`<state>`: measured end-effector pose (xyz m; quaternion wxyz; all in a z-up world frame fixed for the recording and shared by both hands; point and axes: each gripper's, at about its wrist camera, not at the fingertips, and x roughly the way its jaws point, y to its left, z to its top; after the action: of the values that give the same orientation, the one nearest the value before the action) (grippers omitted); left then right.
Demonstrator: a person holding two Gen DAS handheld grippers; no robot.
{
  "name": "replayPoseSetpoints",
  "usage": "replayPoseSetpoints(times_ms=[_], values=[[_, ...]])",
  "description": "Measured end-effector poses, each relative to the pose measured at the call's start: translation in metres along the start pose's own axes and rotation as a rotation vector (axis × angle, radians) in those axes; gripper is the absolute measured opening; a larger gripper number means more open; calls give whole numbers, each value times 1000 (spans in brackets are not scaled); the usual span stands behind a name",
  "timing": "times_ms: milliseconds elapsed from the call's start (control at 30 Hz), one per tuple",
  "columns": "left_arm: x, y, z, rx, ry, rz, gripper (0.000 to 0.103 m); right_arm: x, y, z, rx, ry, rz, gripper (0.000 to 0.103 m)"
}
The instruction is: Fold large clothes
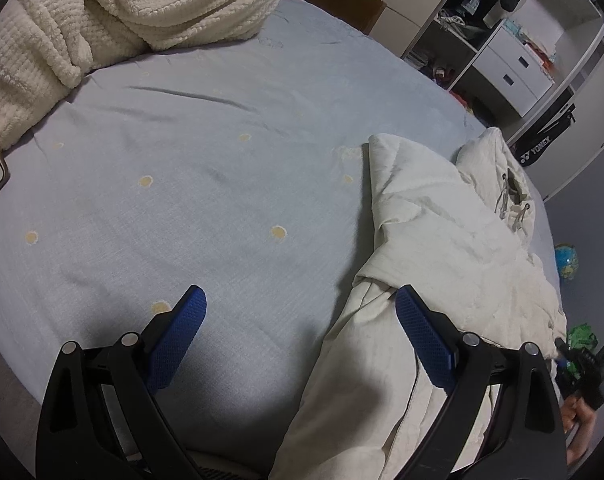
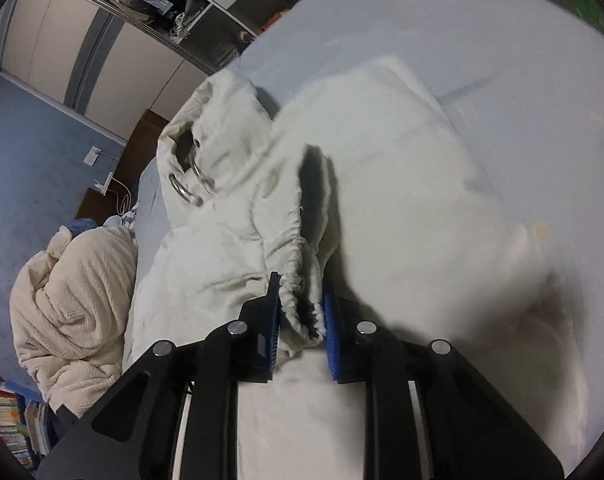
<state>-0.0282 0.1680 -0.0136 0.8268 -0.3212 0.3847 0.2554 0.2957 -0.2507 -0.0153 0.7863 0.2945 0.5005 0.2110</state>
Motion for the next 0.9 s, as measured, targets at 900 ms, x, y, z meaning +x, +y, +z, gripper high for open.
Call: replayPoseSetpoints(times_ms=[900], values=[[87,-163,60,365,4,-89,94,30,50,141,-223,57,25,60]])
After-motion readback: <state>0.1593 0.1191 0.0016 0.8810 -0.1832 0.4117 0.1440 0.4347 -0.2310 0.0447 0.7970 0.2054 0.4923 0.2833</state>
